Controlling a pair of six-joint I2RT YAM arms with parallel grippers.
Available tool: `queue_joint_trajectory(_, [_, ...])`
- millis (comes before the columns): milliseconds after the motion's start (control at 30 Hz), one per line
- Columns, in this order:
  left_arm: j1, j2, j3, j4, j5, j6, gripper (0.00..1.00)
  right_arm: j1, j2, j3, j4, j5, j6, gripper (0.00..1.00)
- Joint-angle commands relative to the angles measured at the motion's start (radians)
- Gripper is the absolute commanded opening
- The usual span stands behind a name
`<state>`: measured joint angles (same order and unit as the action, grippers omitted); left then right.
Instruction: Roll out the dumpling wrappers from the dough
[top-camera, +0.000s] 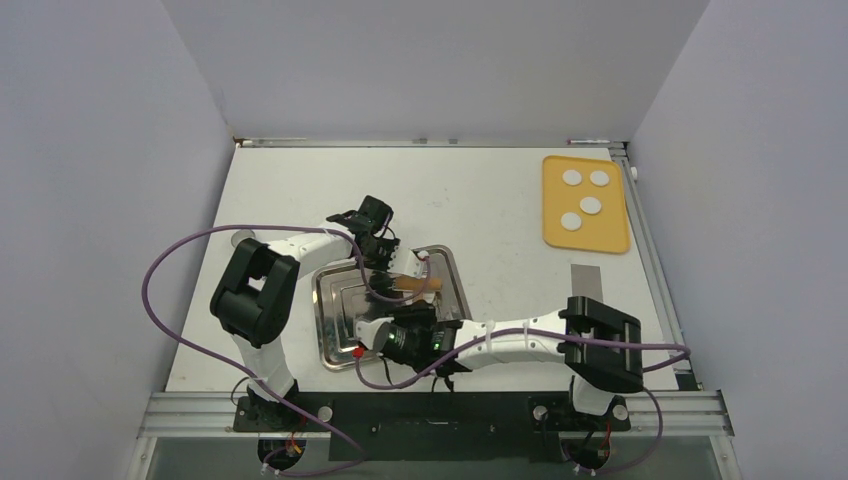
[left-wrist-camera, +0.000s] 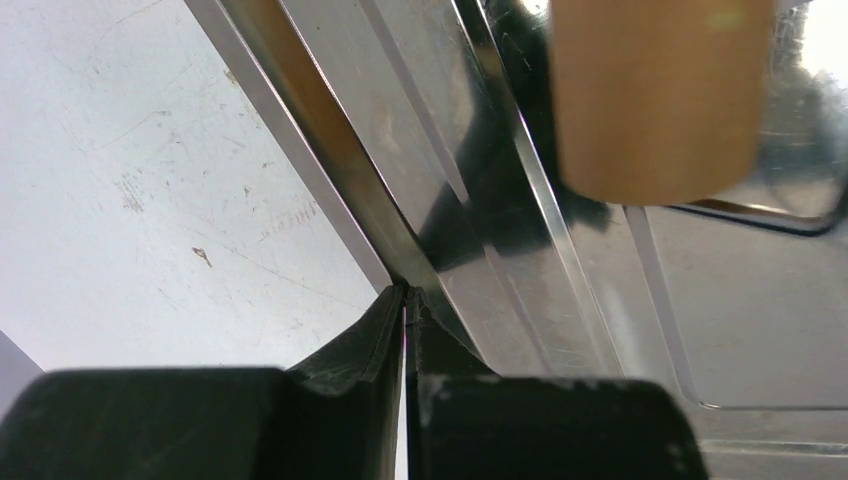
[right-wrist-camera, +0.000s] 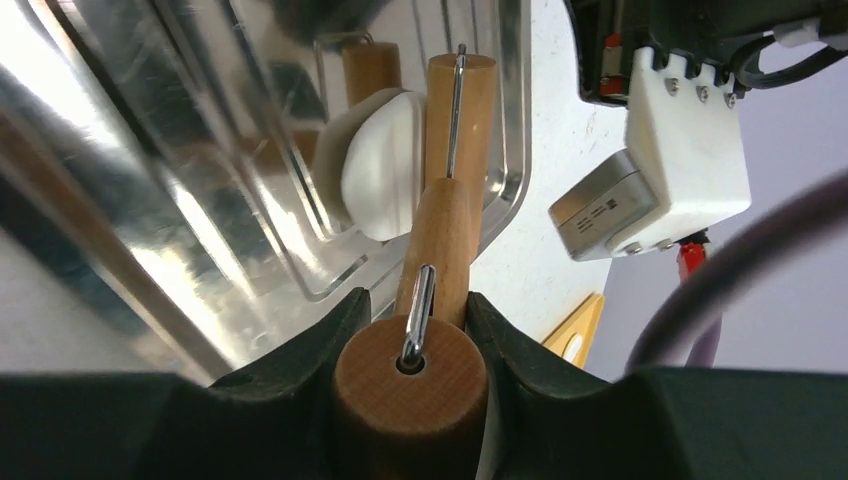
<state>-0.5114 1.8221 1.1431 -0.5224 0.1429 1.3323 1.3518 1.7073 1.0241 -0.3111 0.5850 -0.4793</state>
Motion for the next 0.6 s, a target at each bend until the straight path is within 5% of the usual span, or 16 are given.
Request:
queue_joint_trajectory(0, [-0.013, 0.059, -0.051, -0.116, 0.064, -0.008, 0.0, 0.122, 0.011, -0.067, -0.161, -0.23, 0.165, 0.08])
queue_joint_trajectory(367, [-0.013, 0.054, -0.055, -0.109, 0.058, -0.008, 0.0, -0.033, 0.077, -0.015, -0.08, -0.266, 0.017, 0.08])
queue_joint_trajectory(567, [-0.013, 0.054, -0.053, -0.111, 0.057, -0.011, 0.0, 0.062, 0.056, -0.033, -0.127, -0.258, 0.083, 0.08])
